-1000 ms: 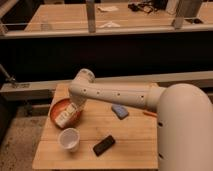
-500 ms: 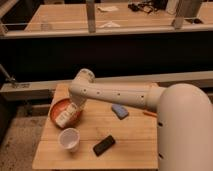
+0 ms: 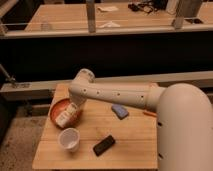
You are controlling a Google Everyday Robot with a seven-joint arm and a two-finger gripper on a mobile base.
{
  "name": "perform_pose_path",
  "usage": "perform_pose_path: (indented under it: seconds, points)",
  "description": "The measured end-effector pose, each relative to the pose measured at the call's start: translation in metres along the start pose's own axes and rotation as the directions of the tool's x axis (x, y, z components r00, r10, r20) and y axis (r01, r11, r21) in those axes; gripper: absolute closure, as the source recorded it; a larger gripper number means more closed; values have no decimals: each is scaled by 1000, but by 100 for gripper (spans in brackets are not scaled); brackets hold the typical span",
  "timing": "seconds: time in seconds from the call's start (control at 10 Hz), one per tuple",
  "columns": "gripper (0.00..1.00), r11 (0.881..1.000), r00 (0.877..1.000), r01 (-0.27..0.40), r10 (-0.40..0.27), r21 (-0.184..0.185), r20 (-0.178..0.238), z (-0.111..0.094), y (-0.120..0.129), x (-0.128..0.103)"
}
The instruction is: Place the bottle in the ceramic bowl
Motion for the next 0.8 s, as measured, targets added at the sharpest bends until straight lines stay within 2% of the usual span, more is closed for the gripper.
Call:
perform_pose_path:
  seconds: [0.8]
  points:
    - [86, 1000, 1000, 24, -24, 3, 1, 1, -1, -1]
